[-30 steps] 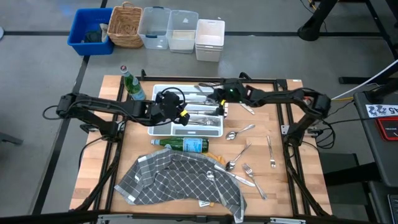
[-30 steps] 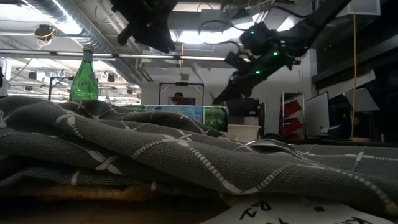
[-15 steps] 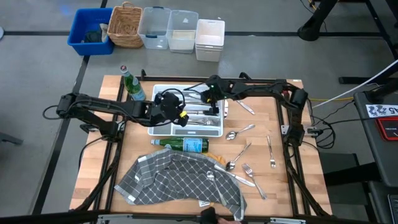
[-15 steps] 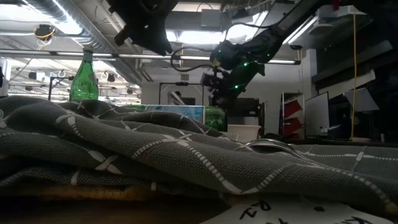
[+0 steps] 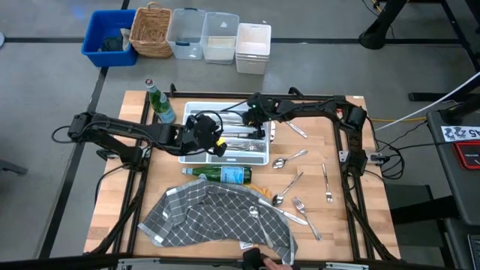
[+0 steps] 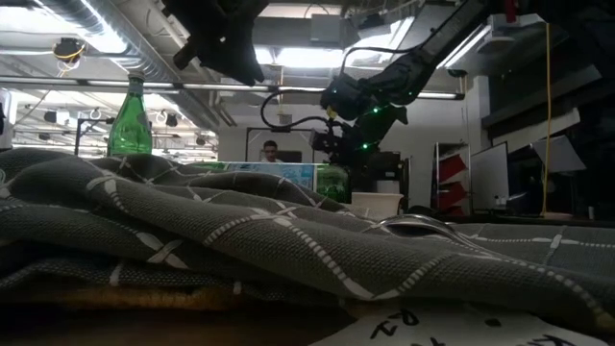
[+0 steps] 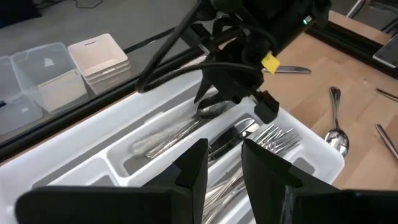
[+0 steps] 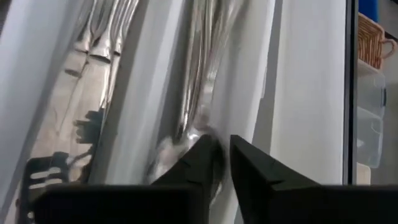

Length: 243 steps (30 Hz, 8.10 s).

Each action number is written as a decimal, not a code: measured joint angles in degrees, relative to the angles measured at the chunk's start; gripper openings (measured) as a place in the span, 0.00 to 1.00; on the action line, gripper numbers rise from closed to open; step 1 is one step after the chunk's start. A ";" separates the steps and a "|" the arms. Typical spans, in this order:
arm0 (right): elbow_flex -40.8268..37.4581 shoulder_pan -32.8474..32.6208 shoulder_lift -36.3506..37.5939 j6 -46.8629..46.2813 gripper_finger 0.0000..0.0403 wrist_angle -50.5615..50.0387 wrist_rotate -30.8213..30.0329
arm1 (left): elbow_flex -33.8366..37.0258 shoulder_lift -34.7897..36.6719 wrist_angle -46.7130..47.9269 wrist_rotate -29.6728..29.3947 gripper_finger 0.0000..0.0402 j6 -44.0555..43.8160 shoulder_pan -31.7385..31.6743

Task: Sort silverware
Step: Put the silver fork into the silverware tray, then put the silver spoon into the silverware tray

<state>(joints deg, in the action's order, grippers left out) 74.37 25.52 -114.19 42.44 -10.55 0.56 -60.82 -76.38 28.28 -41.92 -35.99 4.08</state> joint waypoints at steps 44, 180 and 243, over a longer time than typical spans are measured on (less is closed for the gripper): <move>4.60 -12.69 9.84 -91.79 0.18 -68.03 10.58 | 0.00 0.00 3.27 0.04 0.21 9.47 -0.09; -9.60 -40.59 8.52 -172.94 0.18 -44.81 -7.10 | 0.02 -0.02 4.13 7.27 0.21 18.47 -4.61; -8.35 -6.58 27.97 -44.56 0.00 -9.64 -8.92 | 24.44 38.16 -0.45 7.25 0.21 -6.98 0.19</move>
<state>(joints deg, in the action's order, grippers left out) 66.02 18.94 -86.23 -2.12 -20.18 -8.37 -36.38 -38.21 27.83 -34.68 -42.96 4.27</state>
